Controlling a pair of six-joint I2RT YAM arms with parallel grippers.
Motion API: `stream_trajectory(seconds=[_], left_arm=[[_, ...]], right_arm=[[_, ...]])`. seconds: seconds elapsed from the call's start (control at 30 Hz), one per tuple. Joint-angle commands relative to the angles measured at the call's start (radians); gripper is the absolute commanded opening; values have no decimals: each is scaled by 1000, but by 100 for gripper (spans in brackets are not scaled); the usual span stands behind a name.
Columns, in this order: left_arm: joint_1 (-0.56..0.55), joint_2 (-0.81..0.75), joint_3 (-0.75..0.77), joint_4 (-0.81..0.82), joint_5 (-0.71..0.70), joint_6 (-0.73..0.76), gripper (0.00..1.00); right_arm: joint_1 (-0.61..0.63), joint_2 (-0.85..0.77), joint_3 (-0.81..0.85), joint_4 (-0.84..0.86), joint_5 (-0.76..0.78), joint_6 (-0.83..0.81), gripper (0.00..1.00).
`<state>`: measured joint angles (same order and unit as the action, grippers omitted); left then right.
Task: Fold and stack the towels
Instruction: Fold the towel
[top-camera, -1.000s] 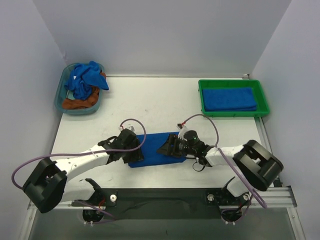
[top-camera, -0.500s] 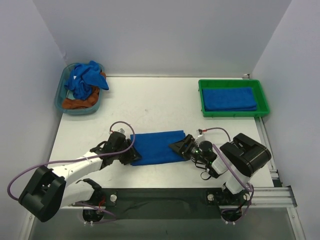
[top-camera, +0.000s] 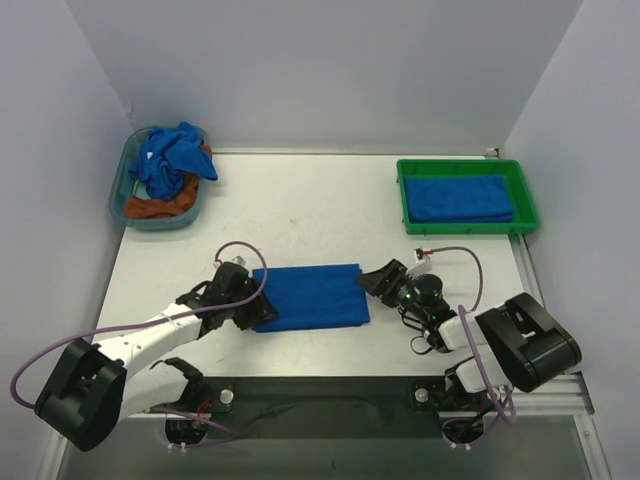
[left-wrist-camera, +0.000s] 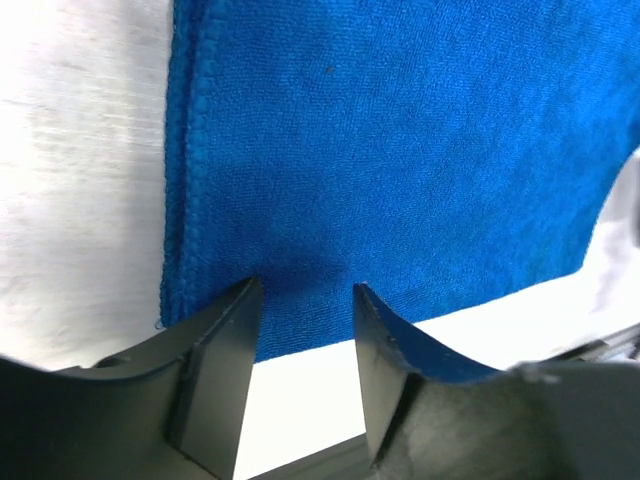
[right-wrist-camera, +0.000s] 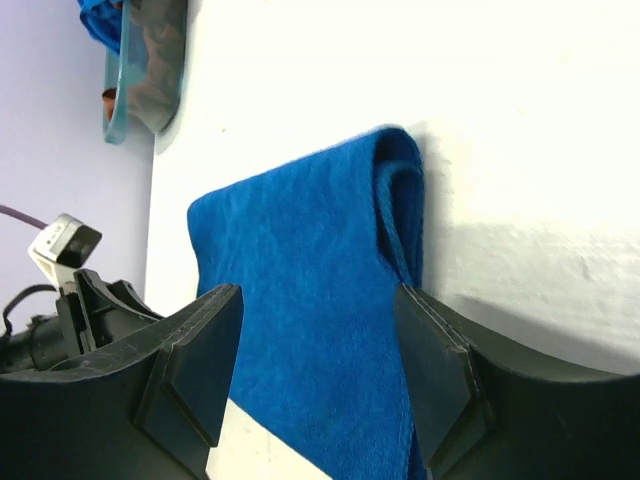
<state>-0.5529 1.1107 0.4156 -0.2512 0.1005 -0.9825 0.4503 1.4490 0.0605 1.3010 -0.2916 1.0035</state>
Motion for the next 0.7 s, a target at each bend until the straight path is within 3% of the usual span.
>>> stream_trajectory(seconds=[0.0, 0.13, 0.23, 0.37, 0.67], left_arm=[[8, -12, 47, -131, -68, 62, 54], [8, -51, 141, -171, -65, 82, 59], [11, -52, 230, -183, -71, 103, 61], [30, 9, 322, -154, -143, 146, 60], [100, 287, 354, 78, -130, 192, 49]], right_arm=[[-2, -108, 93, -161, -12, -147, 62], [5, -186, 228, -379, -46, -244, 62], [30, -153, 323, -408, -78, -259, 63], [57, -43, 395, -333, -84, -206, 63], [68, 217, 392, -92, -43, -144, 62]])
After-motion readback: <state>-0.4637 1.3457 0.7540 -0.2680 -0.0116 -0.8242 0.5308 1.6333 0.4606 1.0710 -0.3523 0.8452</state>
